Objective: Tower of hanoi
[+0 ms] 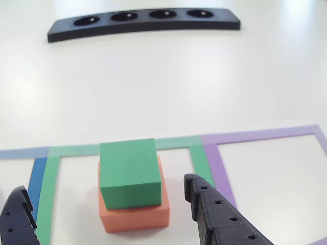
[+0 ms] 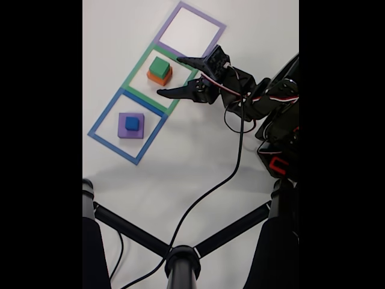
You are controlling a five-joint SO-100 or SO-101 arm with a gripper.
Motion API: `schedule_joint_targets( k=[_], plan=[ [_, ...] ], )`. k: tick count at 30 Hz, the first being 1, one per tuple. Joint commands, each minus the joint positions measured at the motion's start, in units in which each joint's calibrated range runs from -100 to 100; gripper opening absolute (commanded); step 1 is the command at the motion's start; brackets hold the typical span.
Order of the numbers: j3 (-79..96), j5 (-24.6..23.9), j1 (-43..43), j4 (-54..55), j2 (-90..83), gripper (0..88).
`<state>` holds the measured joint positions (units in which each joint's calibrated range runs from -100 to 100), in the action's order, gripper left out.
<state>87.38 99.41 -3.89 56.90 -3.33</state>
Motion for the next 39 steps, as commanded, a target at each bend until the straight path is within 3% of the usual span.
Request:
schedule_joint_targets(
  k=[1,26,39],
  plan=[
    [-4.37,0.59,-0.11,1.82,2.53,34.3],
    [-13.73,0.59,0.72,3.44,13.75,33.0],
    [-14.19,0.59,1.79,3.44,15.35,27.0]
  ],
)
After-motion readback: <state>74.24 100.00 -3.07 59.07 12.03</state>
